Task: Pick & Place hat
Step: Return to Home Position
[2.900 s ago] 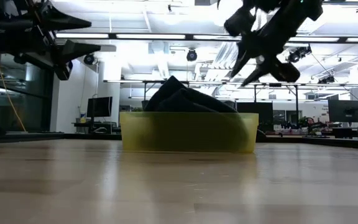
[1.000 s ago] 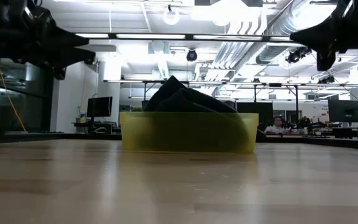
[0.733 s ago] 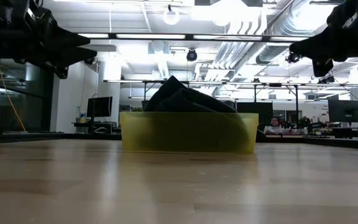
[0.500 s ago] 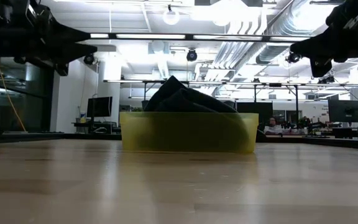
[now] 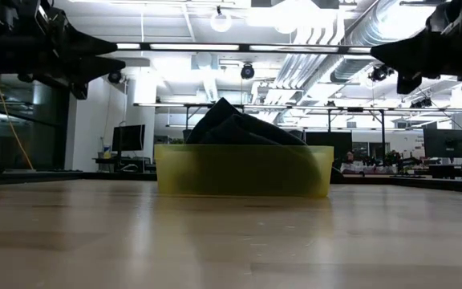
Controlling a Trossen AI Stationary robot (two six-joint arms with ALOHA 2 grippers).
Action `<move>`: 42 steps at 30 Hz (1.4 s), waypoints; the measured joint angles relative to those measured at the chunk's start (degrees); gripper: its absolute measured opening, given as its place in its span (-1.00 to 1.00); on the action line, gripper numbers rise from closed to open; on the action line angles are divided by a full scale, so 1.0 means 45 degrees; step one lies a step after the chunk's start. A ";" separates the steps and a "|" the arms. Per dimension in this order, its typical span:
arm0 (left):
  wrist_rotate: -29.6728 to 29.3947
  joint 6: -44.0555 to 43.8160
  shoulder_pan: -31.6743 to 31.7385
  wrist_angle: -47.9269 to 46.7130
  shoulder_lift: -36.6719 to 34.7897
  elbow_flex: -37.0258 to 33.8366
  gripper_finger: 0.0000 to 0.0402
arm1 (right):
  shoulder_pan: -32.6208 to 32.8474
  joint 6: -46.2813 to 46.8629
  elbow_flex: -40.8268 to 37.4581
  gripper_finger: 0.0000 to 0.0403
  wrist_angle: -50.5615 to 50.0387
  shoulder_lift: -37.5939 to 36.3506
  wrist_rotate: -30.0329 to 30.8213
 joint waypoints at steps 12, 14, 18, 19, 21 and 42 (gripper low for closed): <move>-0.0012 0.0867 0.0000 -0.0182 0.0000 0.0000 -0.35 | 0.0005 -0.0452 -0.0014 -1.00 -0.1294 -0.0004 -0.0276; -0.0012 0.0928 0.0000 -0.0475 0.0000 0.0000 -0.35 | 0.0006 -0.0582 -0.0015 -1.00 -0.1385 -0.0004 -0.0274; -0.0005 0.0908 0.0000 -0.1268 0.0000 0.0000 -0.35 | 0.0010 -0.0636 -0.0013 -1.00 -0.1491 -0.0004 -0.0274; -0.0007 0.0908 0.0000 -0.1521 0.0000 0.0000 -0.35 | 0.0010 -0.0635 -0.0016 -1.00 -0.1491 -0.0004 -0.0272; -0.0006 0.0908 0.0000 -0.1957 0.0005 0.0000 -0.35 | 0.0010 -0.0636 -0.0013 -1.00 -0.1491 -0.0004 -0.0274; 0.0007 0.0899 0.0000 -0.4106 0.0010 0.0002 -0.35 | 0.0010 -0.0636 -0.0011 -0.99 -0.1491 -0.0004 -0.0274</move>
